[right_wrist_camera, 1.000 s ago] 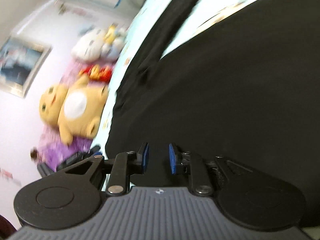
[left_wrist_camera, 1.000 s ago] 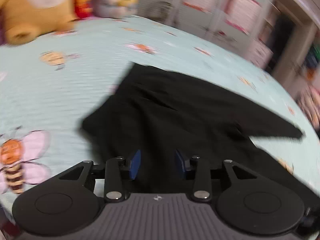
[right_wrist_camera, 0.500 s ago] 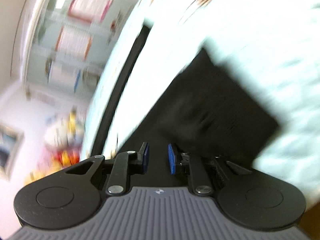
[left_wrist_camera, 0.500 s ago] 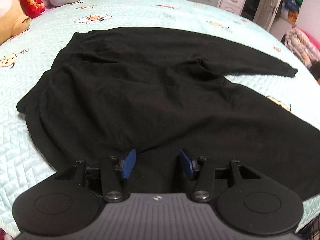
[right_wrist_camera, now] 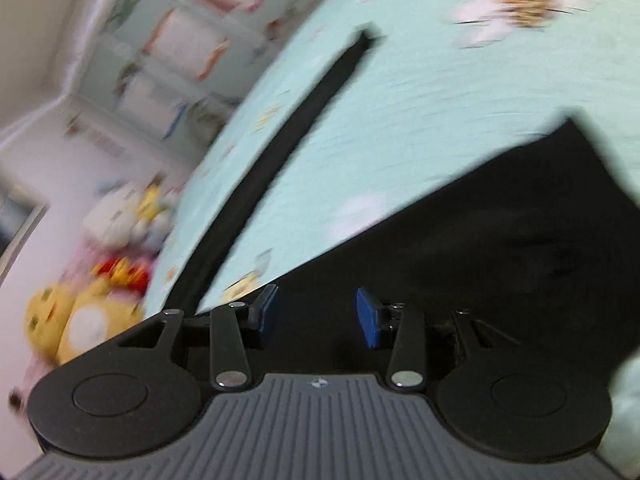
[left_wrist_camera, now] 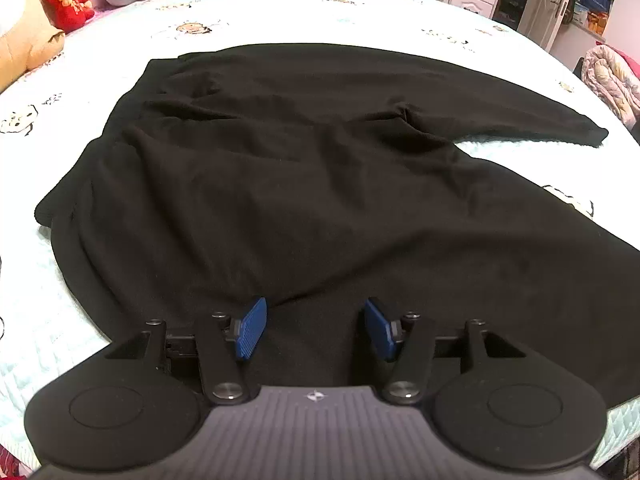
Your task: Fold clothes
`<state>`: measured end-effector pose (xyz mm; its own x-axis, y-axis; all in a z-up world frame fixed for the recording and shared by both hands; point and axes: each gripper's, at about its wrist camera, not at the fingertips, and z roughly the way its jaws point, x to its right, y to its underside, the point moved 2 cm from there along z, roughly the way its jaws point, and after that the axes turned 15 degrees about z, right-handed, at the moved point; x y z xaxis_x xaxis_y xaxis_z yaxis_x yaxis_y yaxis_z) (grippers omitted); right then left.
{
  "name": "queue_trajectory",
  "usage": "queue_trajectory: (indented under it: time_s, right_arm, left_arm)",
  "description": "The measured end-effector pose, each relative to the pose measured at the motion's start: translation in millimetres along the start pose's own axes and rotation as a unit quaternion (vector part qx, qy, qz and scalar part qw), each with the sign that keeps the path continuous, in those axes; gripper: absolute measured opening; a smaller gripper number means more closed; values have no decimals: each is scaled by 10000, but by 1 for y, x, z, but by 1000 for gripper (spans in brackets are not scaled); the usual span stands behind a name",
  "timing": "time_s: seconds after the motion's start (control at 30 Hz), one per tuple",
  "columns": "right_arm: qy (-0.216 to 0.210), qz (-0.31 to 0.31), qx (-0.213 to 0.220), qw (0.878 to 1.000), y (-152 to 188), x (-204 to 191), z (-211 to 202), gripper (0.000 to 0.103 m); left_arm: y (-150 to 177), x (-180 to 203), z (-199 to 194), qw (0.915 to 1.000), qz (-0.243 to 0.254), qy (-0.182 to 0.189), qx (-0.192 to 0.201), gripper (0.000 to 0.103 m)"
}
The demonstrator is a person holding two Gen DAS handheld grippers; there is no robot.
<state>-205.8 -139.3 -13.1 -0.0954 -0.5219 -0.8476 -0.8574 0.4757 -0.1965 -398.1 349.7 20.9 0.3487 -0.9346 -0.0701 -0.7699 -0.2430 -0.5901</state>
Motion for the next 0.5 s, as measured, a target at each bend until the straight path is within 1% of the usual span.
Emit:
queue_trajectory:
  time_s: [0.03,0.07,0.1,0.13,0.17,0.2,0.23,0.27,0.33,0.37,0.43,0.5]
  right_arm:
    - [-17,232,114,9997,-8,12,-6,22]
    - [-84,461,180,9987,-14,22,-13,15]
    - [-114,566,284,9979,-18,26,-21,15]
    - [-130,623,405,9971,-22,29,-29,16]
    - [-78,586,521,9969,-23,27,-34,22]
    - [-22,526,616,9967,-24,23,-38,30]
    - [23,471,703,9964,-24,19,-41,41]
    - [-65,414,682,9968,-22,11,-42,41]
    - [-239,161,339,9990,-10,-5,-37,41]
    - [-213,-46,99,9997,0,-11,-32,41]
    - [-4,-527,-363,9979,19,-23,-22,41]
    - [481,-1034,-245,9932,24,-22,-11,41]
  left_arm:
    - [-1,0,0,10000,-3,8,-16,58]
    - [-1,0,0,10000,-6,10,-27,59]
    - [-1,0,1,10000,-6,12,-35,59]
    - [-2,1,1,10000,-2,9,-41,60]
    - [-2,1,1,10000,6,-4,-48,61]
    - [-2,2,2,10000,13,-17,-54,61]
    - [-3,3,2,10000,19,-31,-58,63]
    - [-3,4,2,10000,26,-47,-65,63]
    - [-4,6,3,9999,60,-85,-93,64]
    - [-5,6,4,9999,74,-98,-113,64]
    - [-6,6,4,9998,78,-106,-157,64]
    - [-7,6,5,9997,68,-104,-196,65]
